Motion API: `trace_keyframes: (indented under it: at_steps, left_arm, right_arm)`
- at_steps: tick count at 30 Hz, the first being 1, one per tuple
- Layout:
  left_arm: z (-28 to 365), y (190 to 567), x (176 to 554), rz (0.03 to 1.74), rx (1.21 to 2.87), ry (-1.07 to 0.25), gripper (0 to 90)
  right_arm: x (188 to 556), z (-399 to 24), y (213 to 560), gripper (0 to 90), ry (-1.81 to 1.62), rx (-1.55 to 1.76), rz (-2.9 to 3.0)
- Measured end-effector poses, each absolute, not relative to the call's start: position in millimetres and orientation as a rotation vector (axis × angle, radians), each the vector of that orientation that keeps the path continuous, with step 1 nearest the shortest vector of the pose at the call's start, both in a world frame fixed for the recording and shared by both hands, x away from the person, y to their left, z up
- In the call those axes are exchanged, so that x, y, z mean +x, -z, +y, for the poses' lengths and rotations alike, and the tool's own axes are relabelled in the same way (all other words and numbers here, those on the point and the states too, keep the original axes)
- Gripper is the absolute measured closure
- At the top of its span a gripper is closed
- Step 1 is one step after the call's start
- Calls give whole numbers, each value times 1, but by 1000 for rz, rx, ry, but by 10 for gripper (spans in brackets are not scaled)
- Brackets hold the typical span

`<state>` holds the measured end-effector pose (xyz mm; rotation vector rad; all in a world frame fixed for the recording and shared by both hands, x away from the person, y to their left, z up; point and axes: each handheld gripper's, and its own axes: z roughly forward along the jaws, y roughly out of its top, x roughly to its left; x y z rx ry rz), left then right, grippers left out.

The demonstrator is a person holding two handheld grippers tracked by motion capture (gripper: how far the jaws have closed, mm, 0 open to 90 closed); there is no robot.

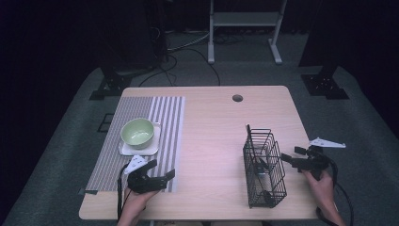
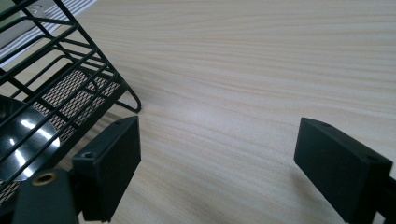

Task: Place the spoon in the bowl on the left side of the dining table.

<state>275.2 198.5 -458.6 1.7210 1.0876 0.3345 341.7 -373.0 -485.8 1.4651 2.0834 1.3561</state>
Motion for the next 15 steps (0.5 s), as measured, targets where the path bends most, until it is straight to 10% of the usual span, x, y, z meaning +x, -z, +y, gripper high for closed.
trace_keyframes:
  at_steps: [15]
  left_arm:
    - [188, 457, 271, 1054, 1749, -342, 81]
  right_arm:
    - [342, -372, 486, 137, -1339, 1454, 2090]
